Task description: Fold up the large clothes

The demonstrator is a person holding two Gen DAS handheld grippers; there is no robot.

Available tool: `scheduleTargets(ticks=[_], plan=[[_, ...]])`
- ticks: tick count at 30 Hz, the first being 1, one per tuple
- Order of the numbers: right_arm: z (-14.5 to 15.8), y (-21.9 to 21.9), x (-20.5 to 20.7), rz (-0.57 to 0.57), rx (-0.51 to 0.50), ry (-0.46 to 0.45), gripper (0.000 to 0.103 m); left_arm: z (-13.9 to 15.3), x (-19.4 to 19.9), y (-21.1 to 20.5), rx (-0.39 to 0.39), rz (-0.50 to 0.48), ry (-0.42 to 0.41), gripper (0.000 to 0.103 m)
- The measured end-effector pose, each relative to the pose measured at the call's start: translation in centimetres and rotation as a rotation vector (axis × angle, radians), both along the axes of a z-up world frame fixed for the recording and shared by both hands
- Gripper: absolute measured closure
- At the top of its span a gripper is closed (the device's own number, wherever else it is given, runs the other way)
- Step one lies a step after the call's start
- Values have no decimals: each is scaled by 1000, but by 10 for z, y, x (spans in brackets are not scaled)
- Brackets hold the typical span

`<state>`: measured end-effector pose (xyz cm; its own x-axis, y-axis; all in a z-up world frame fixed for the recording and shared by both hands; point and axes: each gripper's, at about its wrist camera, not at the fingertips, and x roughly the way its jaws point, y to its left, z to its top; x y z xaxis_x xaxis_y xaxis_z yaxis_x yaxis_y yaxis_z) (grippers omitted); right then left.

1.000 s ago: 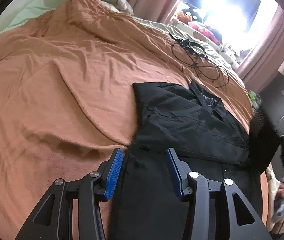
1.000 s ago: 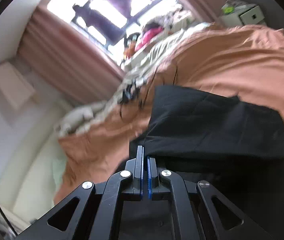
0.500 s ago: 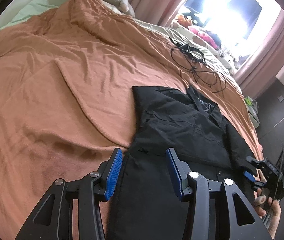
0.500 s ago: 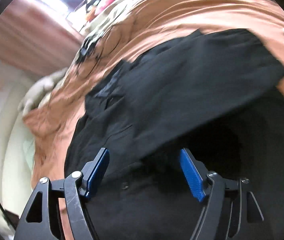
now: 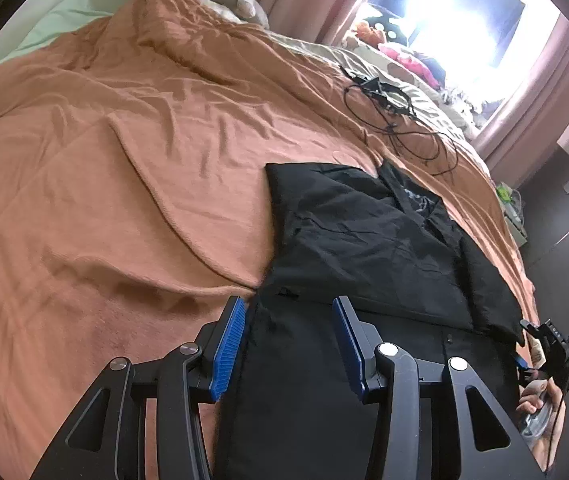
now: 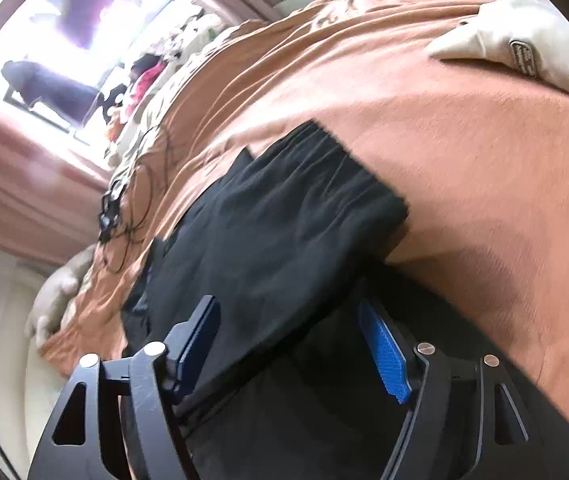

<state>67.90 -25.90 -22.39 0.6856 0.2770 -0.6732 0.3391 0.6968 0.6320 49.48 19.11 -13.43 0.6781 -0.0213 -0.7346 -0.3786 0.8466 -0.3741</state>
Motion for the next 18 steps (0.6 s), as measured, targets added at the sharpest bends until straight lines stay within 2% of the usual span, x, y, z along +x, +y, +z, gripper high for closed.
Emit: scheduleTargets(ticks=[1, 2, 3, 8, 12, 18], plan=[[0, -2, 1, -11, -7, -5, 45, -1, 1, 1, -1, 1, 3, 56], [0, -4, 3, -14, -9, -10, 70, -1, 1, 2, -1, 1, 4, 56], [0, -6, 5, -13, -12, -20, 89, -2, 1, 2, -1, 2, 5, 56], [24, 8, 0, -4, -75, -113, 97, -1, 1, 4, -5, 4, 6, 56], [53, 25, -10, 61, -67, -220, 98, 1, -2, 3, -12, 2, -3, 55], [94, 78, -21, 183, -70, -346, 98, 5, -9, 8, -47, 23, -21, 55]])
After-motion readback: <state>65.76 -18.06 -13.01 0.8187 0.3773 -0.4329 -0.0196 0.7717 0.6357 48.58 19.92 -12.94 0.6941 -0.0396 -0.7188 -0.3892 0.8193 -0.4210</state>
